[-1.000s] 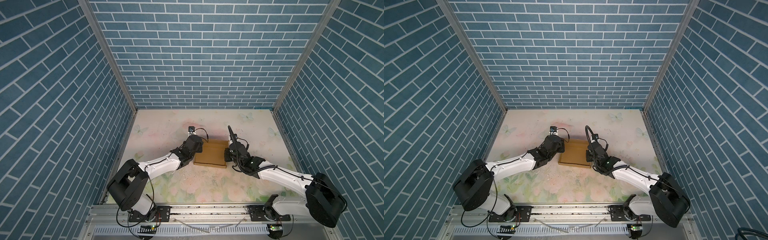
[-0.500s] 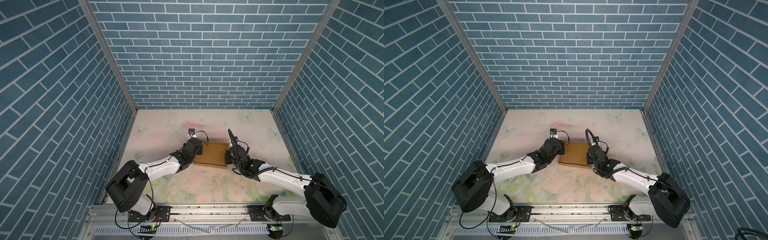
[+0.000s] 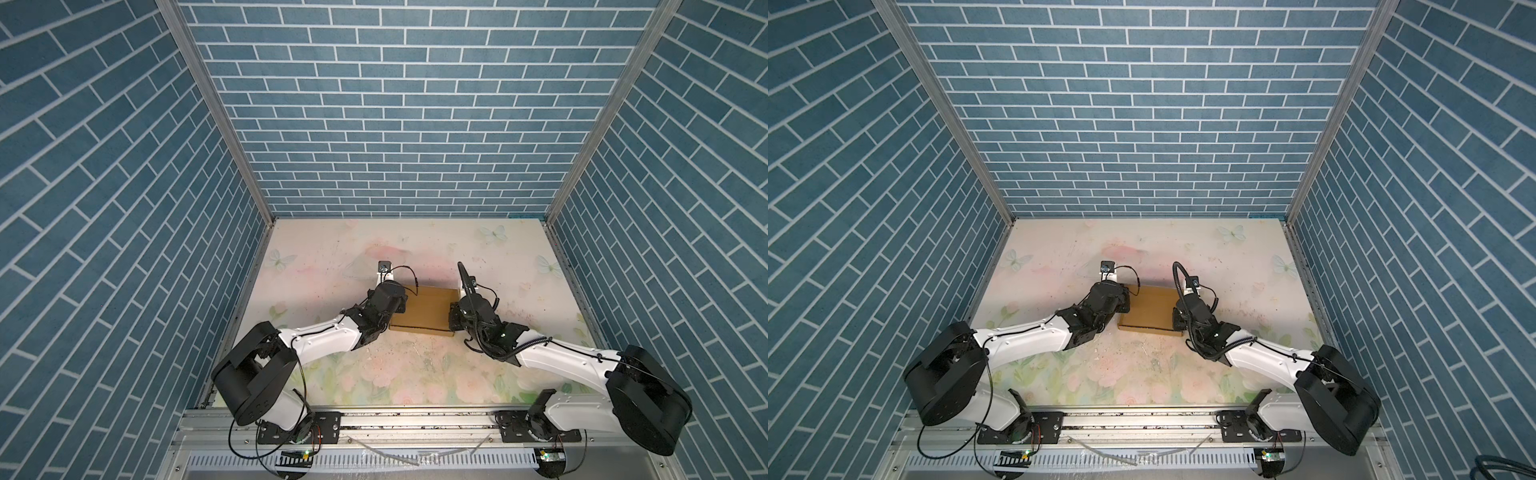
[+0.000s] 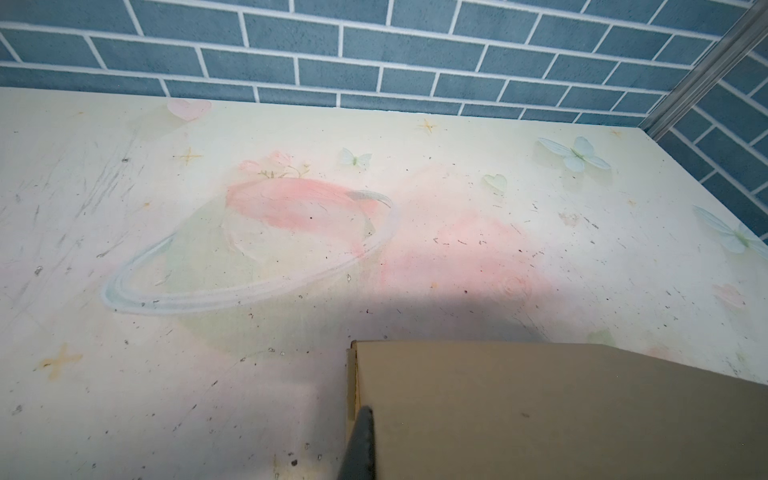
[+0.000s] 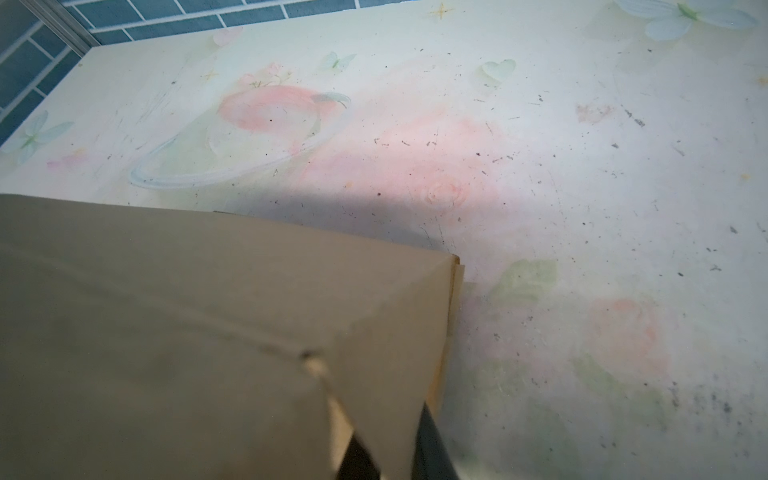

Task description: Fold the paper box

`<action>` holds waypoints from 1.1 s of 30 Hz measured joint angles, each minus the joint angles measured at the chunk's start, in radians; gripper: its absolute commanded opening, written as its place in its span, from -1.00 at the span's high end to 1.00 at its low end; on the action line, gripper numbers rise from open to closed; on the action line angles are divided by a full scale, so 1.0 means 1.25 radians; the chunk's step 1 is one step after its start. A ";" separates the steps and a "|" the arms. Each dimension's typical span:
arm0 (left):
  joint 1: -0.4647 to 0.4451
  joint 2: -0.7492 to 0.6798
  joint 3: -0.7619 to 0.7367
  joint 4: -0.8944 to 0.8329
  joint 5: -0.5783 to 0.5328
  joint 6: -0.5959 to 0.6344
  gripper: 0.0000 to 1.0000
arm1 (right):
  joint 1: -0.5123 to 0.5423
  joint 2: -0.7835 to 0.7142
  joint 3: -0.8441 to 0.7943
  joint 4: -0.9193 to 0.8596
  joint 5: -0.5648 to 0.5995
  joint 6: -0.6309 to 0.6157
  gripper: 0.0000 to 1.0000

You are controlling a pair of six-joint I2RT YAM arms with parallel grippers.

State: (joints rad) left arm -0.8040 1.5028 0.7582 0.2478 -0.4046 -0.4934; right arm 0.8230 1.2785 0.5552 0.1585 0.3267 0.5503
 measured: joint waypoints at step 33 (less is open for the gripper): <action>-0.001 -0.004 -0.010 -0.008 -0.017 0.001 0.86 | 0.001 0.042 0.004 0.057 -0.018 0.020 0.41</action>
State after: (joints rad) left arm -0.8055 1.4979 0.7456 0.2379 -0.4259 -0.4919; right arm 0.8246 1.3315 0.5602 0.2298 0.3046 0.5755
